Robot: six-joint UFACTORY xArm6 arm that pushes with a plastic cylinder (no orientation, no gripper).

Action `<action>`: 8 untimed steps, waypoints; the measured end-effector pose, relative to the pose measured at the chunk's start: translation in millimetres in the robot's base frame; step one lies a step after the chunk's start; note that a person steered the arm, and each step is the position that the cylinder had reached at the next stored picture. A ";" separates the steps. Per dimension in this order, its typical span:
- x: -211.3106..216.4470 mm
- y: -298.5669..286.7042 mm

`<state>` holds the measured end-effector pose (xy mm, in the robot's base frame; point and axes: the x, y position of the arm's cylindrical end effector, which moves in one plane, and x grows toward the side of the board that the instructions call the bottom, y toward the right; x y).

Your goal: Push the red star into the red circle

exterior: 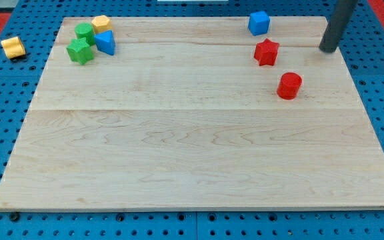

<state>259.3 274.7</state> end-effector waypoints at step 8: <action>123.5 -185.4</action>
<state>382.8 89.3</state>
